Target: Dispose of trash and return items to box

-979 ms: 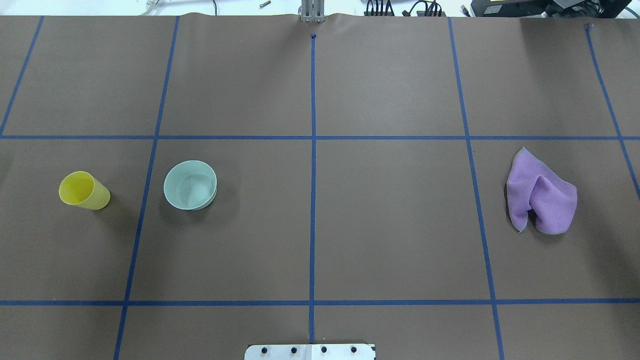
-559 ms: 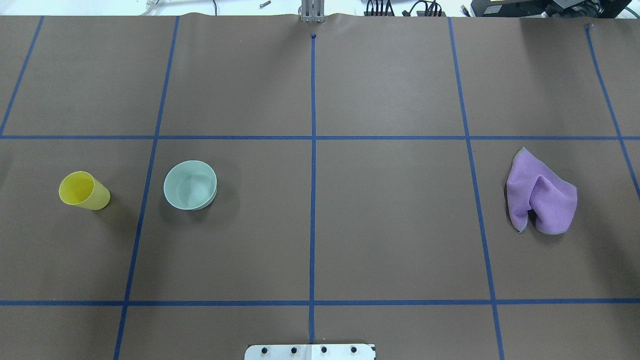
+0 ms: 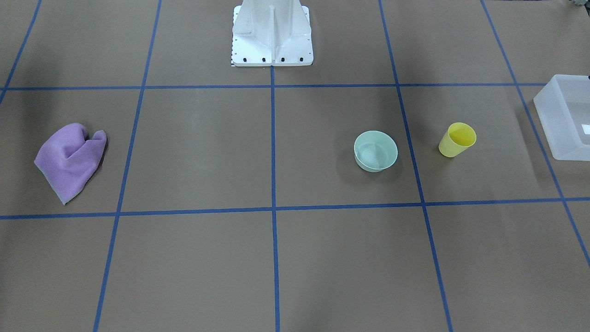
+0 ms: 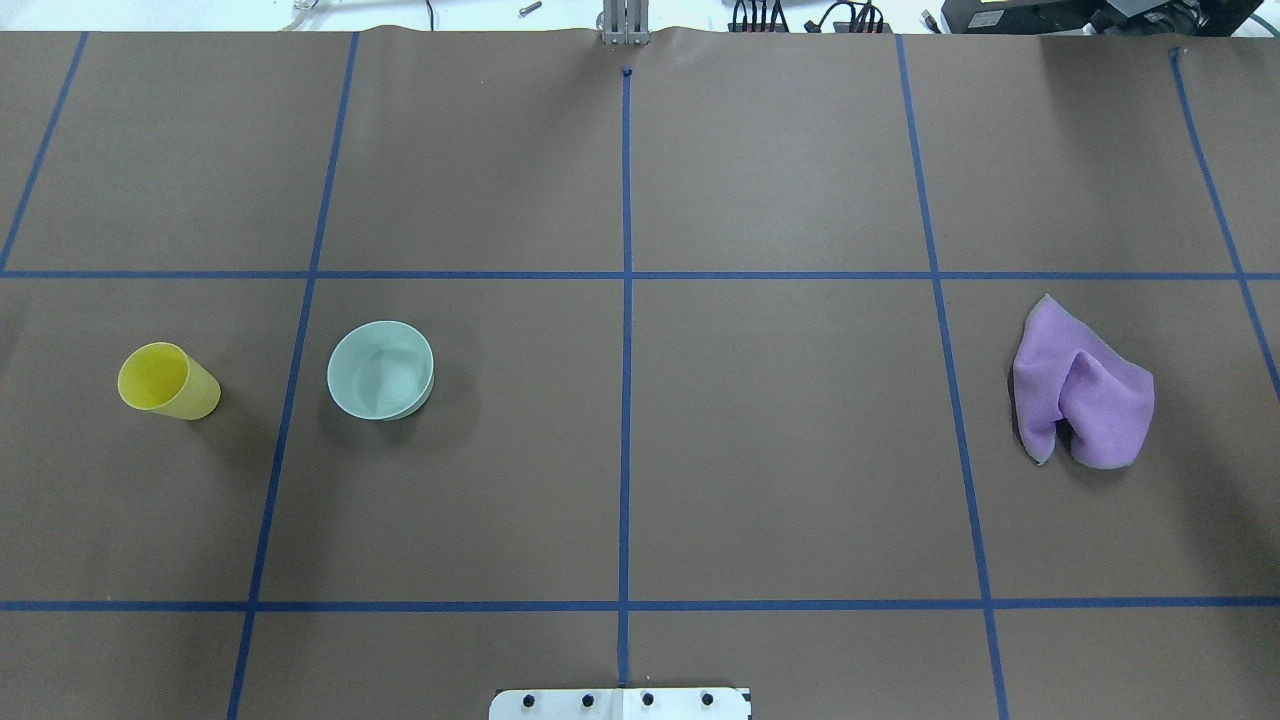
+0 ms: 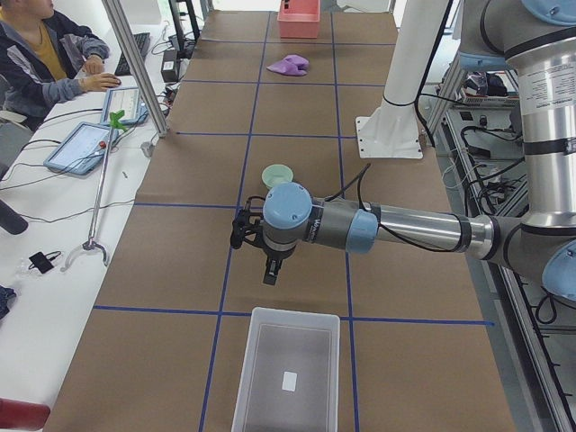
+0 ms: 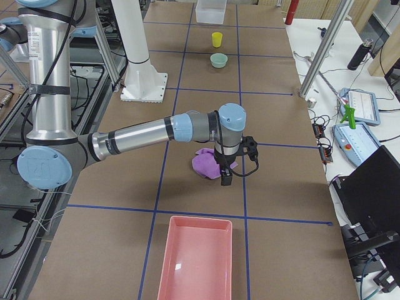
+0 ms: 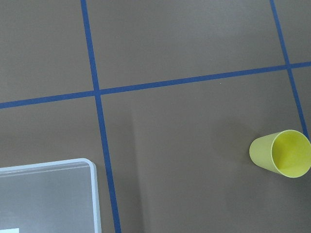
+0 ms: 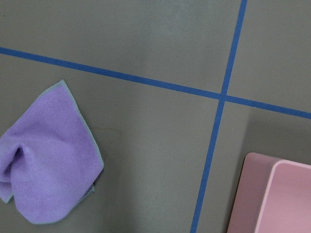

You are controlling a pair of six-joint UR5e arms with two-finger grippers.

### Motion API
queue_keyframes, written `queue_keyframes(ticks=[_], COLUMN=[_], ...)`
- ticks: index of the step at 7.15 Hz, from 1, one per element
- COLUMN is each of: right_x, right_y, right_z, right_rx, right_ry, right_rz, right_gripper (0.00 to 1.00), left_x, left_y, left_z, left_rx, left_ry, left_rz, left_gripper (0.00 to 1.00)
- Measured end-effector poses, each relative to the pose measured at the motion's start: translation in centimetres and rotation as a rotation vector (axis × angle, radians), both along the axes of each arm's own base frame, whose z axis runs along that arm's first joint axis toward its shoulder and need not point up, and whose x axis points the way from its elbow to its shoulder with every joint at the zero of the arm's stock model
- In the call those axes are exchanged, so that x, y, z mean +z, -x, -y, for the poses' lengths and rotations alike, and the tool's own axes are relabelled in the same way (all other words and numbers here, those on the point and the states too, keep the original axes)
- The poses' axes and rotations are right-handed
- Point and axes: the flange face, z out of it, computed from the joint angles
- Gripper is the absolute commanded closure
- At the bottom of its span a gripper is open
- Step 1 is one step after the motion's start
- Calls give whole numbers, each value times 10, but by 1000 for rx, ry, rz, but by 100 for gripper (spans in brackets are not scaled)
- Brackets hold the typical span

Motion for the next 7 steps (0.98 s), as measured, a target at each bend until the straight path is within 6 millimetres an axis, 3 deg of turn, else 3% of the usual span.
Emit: queue_keyframes(ticks=[3, 4, 6, 7], right_x=[0, 0, -4, -5], right_y=[1, 2, 5, 6], right_z=[0, 0, 0, 0], right_rx=[-1, -3, -6, -8], right_ry=[5, 6, 7, 6], right_rz=[15, 26, 61, 70], right_gripper=[0, 0, 0, 0], left_x=[-10, -24, -71, -95], left_y=[-1, -7, -47, -79], left_z=[1, 5, 24, 37], left_rx=[-24, -65, -154, -179], left_ry=[20, 68, 215, 294], left_rz=[-14, -31, -80, -97], left_gripper=[2, 2, 2, 2])
